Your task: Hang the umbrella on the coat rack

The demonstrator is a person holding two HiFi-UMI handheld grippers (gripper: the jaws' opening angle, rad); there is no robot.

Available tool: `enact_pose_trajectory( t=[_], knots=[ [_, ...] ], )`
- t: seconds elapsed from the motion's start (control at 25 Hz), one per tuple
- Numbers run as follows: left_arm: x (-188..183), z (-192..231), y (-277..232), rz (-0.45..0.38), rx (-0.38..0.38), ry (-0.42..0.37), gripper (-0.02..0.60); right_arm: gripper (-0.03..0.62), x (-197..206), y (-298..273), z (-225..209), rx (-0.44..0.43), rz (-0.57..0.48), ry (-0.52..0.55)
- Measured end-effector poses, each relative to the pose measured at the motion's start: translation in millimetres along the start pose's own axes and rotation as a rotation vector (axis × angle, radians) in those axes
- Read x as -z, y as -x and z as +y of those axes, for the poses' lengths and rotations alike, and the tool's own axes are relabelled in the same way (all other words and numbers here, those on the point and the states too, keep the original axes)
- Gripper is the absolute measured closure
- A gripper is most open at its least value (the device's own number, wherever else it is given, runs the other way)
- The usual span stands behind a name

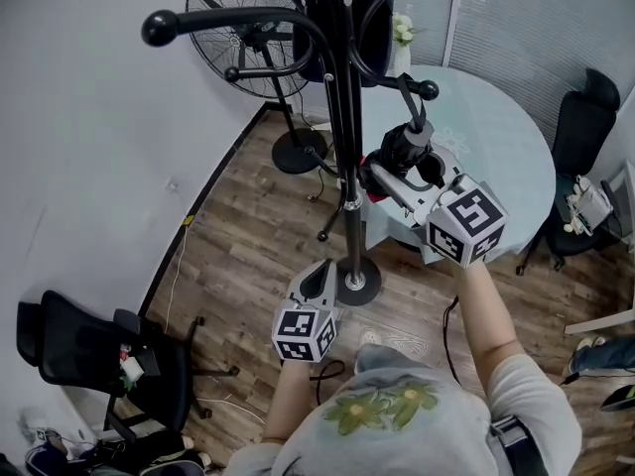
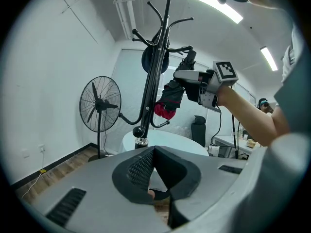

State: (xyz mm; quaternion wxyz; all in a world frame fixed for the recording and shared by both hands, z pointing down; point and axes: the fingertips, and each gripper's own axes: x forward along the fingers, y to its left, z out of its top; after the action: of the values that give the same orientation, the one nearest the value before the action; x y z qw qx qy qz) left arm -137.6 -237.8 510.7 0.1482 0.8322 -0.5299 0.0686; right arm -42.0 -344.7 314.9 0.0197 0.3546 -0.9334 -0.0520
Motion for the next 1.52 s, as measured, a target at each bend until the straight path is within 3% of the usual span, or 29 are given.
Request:
enact_pose_trajectory(
  t=[1.52],
  knots=[
    [-34.3, 18.0, -6.6, -0.004, -0.037, -0.051, 0.578, 0.367, 33.9, -28.8, 1.1, -0.078, 0.097, -0.055]
  ],
)
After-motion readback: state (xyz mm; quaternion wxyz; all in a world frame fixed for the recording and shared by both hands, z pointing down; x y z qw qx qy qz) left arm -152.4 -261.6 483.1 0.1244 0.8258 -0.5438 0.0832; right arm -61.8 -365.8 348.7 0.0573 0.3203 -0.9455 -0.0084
